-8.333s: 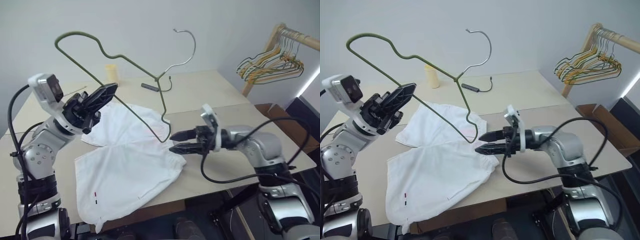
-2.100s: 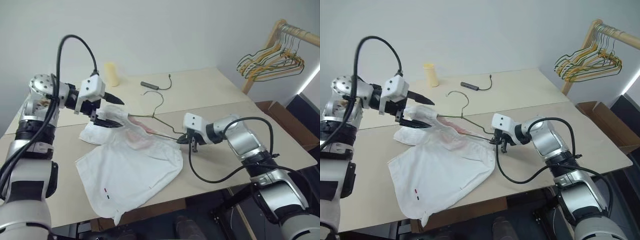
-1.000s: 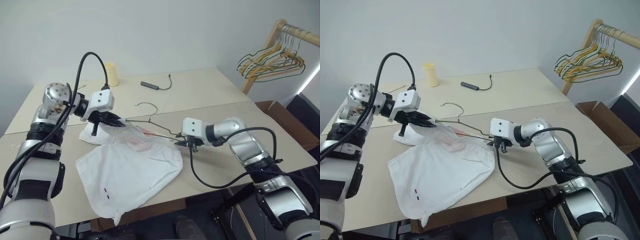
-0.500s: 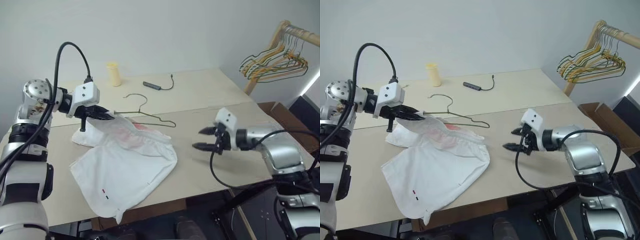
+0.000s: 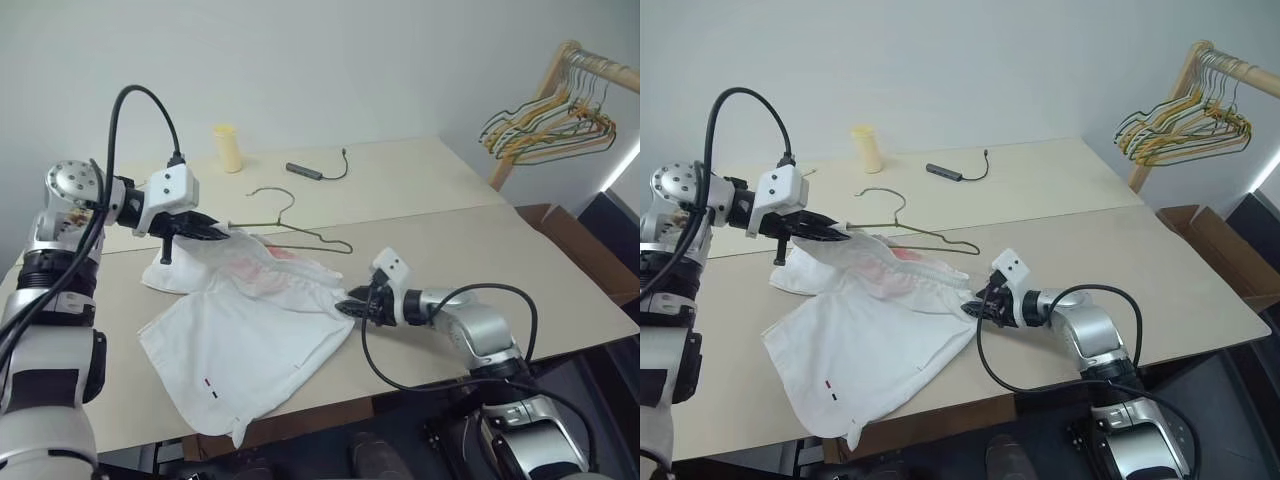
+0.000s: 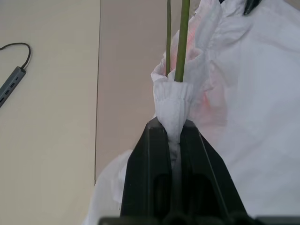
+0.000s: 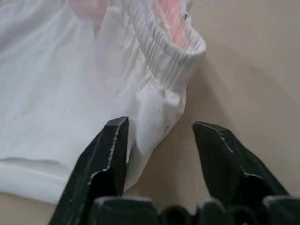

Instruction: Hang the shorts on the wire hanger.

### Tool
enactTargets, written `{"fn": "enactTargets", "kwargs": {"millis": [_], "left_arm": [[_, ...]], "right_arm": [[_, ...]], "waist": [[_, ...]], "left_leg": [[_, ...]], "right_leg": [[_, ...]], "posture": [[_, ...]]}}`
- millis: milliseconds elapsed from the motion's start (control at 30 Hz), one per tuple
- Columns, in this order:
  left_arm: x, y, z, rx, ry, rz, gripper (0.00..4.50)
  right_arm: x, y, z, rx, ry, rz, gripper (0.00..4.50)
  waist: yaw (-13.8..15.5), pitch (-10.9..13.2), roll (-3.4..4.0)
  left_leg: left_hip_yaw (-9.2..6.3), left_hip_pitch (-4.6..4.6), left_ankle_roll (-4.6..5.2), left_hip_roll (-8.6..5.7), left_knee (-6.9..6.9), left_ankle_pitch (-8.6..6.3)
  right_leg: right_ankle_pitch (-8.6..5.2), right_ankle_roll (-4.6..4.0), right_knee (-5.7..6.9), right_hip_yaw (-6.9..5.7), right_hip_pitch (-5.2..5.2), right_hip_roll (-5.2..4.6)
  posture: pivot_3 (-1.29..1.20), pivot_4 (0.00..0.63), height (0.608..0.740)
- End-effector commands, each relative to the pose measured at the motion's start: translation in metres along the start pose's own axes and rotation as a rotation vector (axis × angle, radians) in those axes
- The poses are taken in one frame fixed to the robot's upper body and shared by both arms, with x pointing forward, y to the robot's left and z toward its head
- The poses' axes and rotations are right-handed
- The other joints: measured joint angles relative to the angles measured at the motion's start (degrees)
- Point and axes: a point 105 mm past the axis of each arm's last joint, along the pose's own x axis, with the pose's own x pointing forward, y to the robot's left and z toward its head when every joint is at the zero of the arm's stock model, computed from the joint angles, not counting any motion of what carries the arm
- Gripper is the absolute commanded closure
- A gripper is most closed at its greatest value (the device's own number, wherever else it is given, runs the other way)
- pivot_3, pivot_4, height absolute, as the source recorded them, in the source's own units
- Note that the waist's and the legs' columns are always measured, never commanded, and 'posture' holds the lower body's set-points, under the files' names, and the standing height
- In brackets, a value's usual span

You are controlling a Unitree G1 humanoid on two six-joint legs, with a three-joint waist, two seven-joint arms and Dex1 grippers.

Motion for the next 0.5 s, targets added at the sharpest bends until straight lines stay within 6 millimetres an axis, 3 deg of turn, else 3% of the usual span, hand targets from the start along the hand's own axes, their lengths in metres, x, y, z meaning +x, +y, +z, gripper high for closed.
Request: {"fn": "enactTargets", "kwargs": {"millis": [33, 133, 167, 400, 500], "left_arm": [[-0.011, 0.008, 0.015, 0.049, -0.043, 0.053, 4.5], [-0.014, 0.006, 0.016, 0.046, -0.053, 0.041, 4.5], [-0.015, 0.005, 0.017, 0.049, -0.059, 0.031, 4.5], [-0.026, -0.008, 0.029, 0.058, -0.107, -0.043, 4.5], [-0.029, -0.012, 0.023, 0.057, -0.065, -0.061, 4.5]], "right_arm": [[0.0, -0.001, 0.015, -0.035, -0.039, 0.002, 3.22], [0.002, -0.004, 0.013, -0.017, -0.033, -0.004, 4.35], [0.001, -0.005, 0.014, -0.007, -0.038, -0.004, 4.48], [-0.009, -0.027, 0.014, -0.028, -0.032, -0.076, 4.48], [-0.019, -0.041, 0.016, -0.067, -0.018, -0.107, 4.48]], "waist": [[0.0, 0.0, 0.0], [0.0, 0.0, 0.0], [0.0, 0.0, 0.0], [-0.4, 0.0, 0.0], [-0.3, 0.0, 0.0]], "left_leg": [[0.0, 0.0, 0.0, 0.0, 0.0, 0.0], [0.0, 0.0, 0.0, 0.0, 0.0, 0.0], [0.0, 0.0, 0.0, 0.0, 0.0, 0.0], [-0.01, 0.0, 0.0, 0.01, -0.01, 0.0], [-0.02, 0.01, 0.0, 0.0, 0.0, 0.0]], "right_leg": [[0.0, 0.0, 0.0, 0.0, 0.0, 0.0], [0.0, 0.0, -0.01, 0.0, 0.0, -0.01], [0.0, 0.0, 0.0, 0.0, 0.0, -0.01], [0.0, 0.0, 0.0, 0.01, 0.0, -0.01], [0.0, 0.0, 0.01, 0.01, 0.01, -0.02]], "posture": [[-0.14, 0.0, 0.74], [-0.14, 0.0, 0.74], [-0.14, 0.0, 0.74], [-0.14, 0.0, 0.74], [-0.14, 0.0, 0.74]]}}
